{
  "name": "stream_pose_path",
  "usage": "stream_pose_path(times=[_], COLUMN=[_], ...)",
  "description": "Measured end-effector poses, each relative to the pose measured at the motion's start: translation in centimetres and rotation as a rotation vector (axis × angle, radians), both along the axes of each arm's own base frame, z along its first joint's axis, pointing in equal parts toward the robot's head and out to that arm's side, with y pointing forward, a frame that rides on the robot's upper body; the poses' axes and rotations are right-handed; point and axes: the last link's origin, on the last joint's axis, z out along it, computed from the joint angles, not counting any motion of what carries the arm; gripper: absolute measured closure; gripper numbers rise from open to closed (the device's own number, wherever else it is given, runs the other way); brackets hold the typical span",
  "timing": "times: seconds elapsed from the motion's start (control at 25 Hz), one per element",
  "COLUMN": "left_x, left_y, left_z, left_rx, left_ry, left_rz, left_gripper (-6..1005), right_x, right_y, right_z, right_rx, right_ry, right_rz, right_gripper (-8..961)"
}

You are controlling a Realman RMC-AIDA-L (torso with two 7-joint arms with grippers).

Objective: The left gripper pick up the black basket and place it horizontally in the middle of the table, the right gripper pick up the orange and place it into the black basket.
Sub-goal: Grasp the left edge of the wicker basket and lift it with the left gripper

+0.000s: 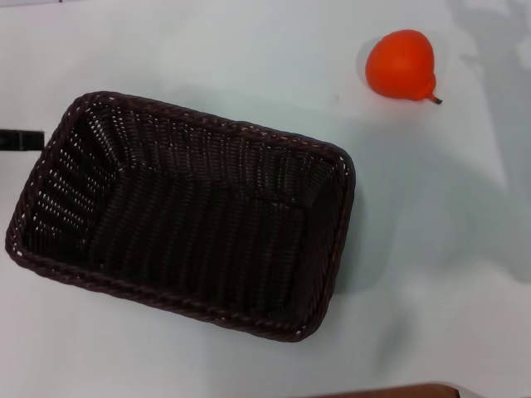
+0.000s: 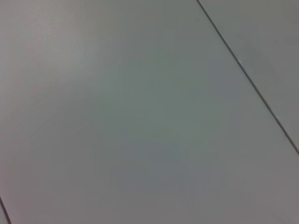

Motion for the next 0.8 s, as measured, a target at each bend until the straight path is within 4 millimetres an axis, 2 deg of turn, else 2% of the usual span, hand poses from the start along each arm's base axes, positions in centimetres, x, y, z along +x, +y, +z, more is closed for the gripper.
stream_pose_path(times=[0.12, 0.32, 0.8], left_x=[0.5, 1.1, 0.8], left_y=[0.3, 0.7, 0.8], left_z=[-1.0, -1.8, -3.5], left_rx=[-0.03, -0.055, -0.094], left_ry=[0.061, 0.066, 0.09], left_rz=[0.022, 0.015, 0.048], left_gripper=[293, 289, 295], right_x=[0.0, 0.0, 0.4], right_y=[0.1, 0.4, 0.6], right_z=[0.0, -0.2, -0.2], right_rx=[-0.001, -0.016, -0.022], right_ry=[0.0, 0.004, 0.011], right_rz=[0.0, -0.012, -0.041], right_gripper=[8, 8, 7])
